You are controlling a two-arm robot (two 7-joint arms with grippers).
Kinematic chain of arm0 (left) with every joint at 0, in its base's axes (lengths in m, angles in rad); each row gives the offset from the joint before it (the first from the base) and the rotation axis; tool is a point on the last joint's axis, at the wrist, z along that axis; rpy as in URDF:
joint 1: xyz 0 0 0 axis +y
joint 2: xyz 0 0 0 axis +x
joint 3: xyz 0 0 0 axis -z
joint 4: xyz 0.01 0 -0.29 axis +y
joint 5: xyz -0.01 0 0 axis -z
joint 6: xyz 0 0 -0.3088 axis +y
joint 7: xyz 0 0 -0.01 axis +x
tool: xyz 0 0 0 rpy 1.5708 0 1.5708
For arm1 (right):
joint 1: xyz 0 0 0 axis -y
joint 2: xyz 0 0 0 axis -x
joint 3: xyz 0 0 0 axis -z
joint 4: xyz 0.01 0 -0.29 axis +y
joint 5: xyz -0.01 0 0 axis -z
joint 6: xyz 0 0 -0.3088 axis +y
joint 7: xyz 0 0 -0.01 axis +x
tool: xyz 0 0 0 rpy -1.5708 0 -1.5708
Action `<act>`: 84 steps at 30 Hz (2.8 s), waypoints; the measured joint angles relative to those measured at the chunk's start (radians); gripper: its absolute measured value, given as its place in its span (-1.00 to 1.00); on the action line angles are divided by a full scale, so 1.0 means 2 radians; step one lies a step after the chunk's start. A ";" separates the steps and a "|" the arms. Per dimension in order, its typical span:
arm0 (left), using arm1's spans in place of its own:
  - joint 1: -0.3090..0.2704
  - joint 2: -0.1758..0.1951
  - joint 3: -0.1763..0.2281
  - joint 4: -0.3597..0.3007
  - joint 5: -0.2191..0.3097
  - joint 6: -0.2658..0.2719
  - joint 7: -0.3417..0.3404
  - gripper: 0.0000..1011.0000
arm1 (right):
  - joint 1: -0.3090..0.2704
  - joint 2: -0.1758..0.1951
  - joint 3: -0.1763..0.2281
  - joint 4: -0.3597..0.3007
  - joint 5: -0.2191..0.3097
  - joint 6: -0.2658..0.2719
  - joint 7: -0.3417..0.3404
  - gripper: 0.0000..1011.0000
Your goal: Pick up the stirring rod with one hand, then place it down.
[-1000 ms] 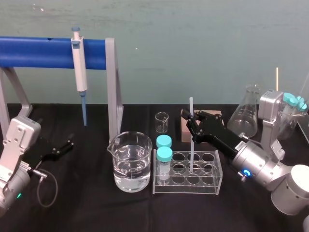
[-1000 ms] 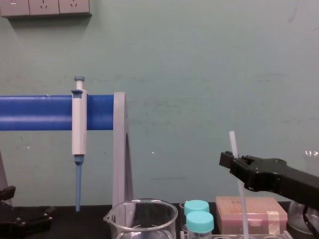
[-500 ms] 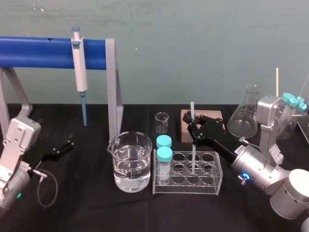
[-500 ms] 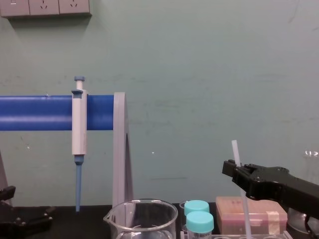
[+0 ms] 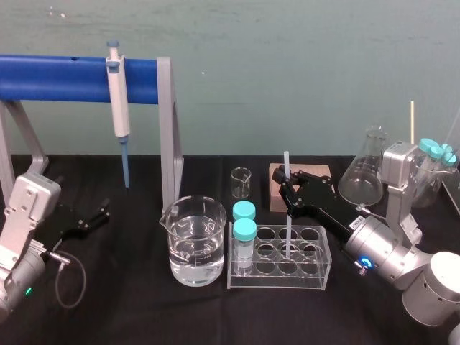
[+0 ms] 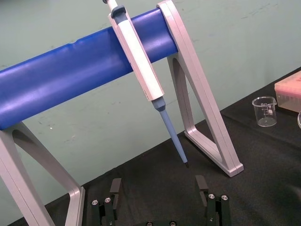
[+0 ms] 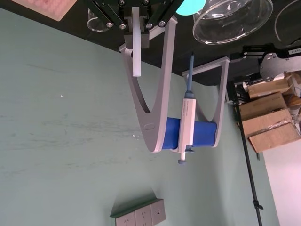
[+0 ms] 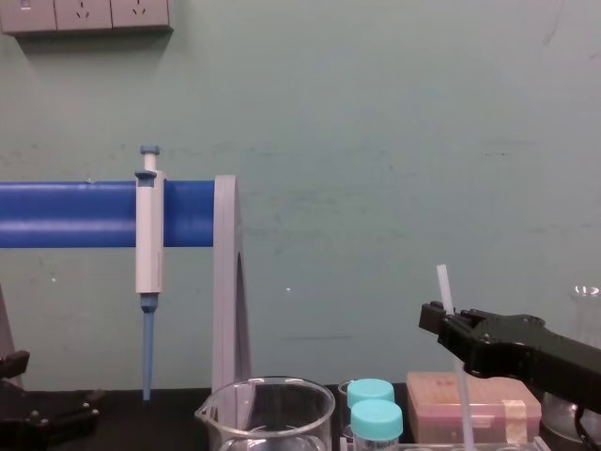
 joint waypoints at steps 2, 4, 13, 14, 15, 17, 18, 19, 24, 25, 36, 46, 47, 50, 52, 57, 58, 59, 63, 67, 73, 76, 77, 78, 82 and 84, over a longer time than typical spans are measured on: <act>0.000 0.000 0.000 0.000 0.000 0.000 0.000 0.98 | 0.000 0.000 0.000 0.000 0.000 0.000 0.000 -0.83; 0.000 0.000 0.000 0.000 0.000 0.000 0.000 0.98 | 0.000 0.000 0.000 0.000 0.000 0.000 0.000 -0.74; 0.000 0.000 0.000 0.000 0.000 0.000 0.000 0.98 | 0.000 0.000 0.000 0.000 0.001 0.000 0.000 -0.18; 0.000 0.000 0.000 0.000 0.000 0.000 0.000 0.98 | 0.000 0.000 0.000 0.000 0.001 0.000 0.000 -0.09; 0.000 0.000 0.000 0.000 0.000 0.000 0.000 0.98 | 0.000 0.000 0.000 0.000 0.001 0.000 0.000 -0.05; 0.000 0.000 0.000 0.000 0.000 0.000 0.000 0.98 | 0.000 0.000 0.000 0.000 0.001 0.000 0.000 0.07; 0.000 0.000 0.000 0.000 0.000 0.000 0.000 0.98 | 0.000 0.000 0.000 0.000 0.001 0.000 0.000 0.11; 0.000 0.000 0.000 0.000 0.000 0.000 0.000 0.98 | 0.000 0.000 0.000 0.000 0.001 0.000 0.001 0.23; 0.000 0.000 0.000 0.000 0.000 0.000 0.000 0.98 | 0.000 0.000 0.000 0.000 0.001 0.000 0.001 0.50; 0.000 0.000 0.000 0.000 0.000 0.000 0.000 0.98 | 0.000 0.000 0.000 0.000 0.001 0.000 0.001 0.57; 0.000 0.000 0.000 0.000 0.000 0.000 0.000 0.98 | 0.000 0.000 0.000 0.000 0.001 0.000 0.001 0.98; 0.000 0.000 0.000 0.000 0.000 0.000 0.000 0.98 | -0.032 -0.005 0.043 -0.049 -0.045 0.001 -0.125 0.98; 0.000 0.000 0.000 0.000 0.000 0.000 0.000 0.98 | -0.036 -0.006 0.048 -0.054 -0.050 0.001 -0.138 0.98; 0.000 0.000 0.000 0.000 0.000 0.000 0.000 0.98 | -0.052 -0.012 0.066 -0.067 -0.073 0.001 -0.194 0.98; 0.000 0.000 0.000 0.000 0.000 0.000 0.000 0.98 | -0.061 -0.015 0.076 -0.069 -0.087 0.005 -0.220 0.98; 0.000 0.000 0.000 0.000 0.000 0.000 0.000 0.98 | -0.070 -0.018 0.085 -0.060 -0.101 0.024 -0.243 0.98; 0.000 0.000 0.000 0.000 0.000 0.000 0.000 0.98 | -0.071 -0.018 0.086 -0.057 -0.102 0.027 -0.244 0.98; 0.000 0.000 0.000 0.000 0.000 0.000 0.000 0.98 | -0.071 -0.019 0.087 -0.054 -0.103 0.030 -0.245 0.98; 0.000 0.000 0.000 0.000 0.000 0.000 0.000 0.98 | -0.071 -0.021 0.089 -0.047 -0.107 0.039 -0.248 0.98; 0.000 0.000 0.000 0.000 0.000 0.000 0.000 0.98 | -0.071 -0.021 0.089 -0.048 -0.107 0.039 -0.249 0.98; 0.000 0.000 0.000 0.000 0.000 0.000 0.000 0.98 | -0.071 -0.021 0.089 -0.050 -0.107 0.037 -0.249 0.98; 0.000 0.000 0.000 0.000 0.000 0.000 0.000 0.98 | -0.071 -0.021 0.089 -0.050 -0.107 0.036 -0.249 0.98; 0.000 0.000 0.000 0.000 0.000 0.000 0.000 0.98 | -0.072 -0.021 0.089 -0.051 -0.107 0.036 -0.249 0.98; 0.000 0.000 0.000 0.000 0.000 0.000 0.000 0.98 | -0.072 -0.021 0.089 -0.051 -0.107 0.036 -0.249 0.98; 0.000 0.000 0.000 0.000 0.000 0.000 0.000 0.98 | -0.072 -0.020 0.089 -0.052 -0.106 0.036 -0.249 0.98; 0.000 0.000 0.000 0.000 0.000 0.000 0.000 0.98 | -0.072 -0.020 0.089 -0.052 -0.106 0.036 -0.250 0.98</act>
